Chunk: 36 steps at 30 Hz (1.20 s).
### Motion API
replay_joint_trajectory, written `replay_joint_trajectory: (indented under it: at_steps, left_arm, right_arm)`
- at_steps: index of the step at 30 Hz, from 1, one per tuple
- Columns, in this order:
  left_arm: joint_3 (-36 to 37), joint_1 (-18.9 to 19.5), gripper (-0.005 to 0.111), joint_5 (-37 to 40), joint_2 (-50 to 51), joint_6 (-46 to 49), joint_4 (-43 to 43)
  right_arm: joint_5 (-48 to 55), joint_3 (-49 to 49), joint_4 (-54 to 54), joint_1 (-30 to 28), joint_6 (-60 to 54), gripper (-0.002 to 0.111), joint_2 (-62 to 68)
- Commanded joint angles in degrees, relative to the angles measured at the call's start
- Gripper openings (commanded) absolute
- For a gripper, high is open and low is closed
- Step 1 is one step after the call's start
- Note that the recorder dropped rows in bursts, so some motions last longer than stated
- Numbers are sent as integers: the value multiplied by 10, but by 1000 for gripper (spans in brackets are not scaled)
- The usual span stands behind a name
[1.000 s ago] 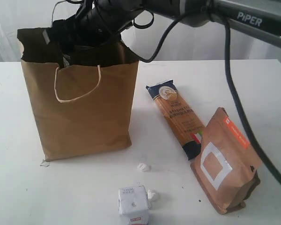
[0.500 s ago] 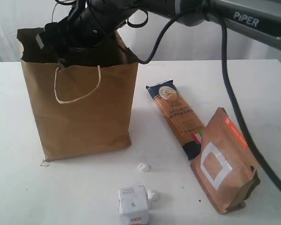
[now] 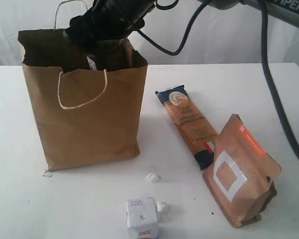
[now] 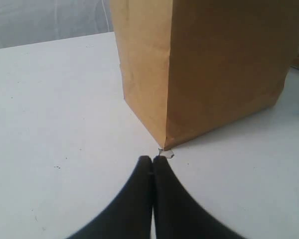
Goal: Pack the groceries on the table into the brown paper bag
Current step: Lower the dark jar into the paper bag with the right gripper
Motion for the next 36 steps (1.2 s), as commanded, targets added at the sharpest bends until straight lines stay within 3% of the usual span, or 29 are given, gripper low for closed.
replay_joint_trajectory:
  at_steps: [1, 7, 14, 17, 36]
  left_arm:
    - [2, 3, 0, 1, -3, -3, -3]
    - [2, 3, 0, 1, -3, -3, -3]
    - [2, 3, 0, 1, -3, -3, -3]
    - [2, 3, 0, 1, -3, -3, -3]
    - [2, 3, 0, 1, -3, -3, -3]
  right_arm:
    - [-11, -7, 0, -6, 1, 11, -12]
    - [-11, -7, 0, -12, 3, 15, -11]
    - [-5, -7, 5, -12, 3, 51, -11]
    - [-5, -7, 12, -12, 3, 60, -12]
    - [-30, -7, 92, 10, -26, 61, -23]
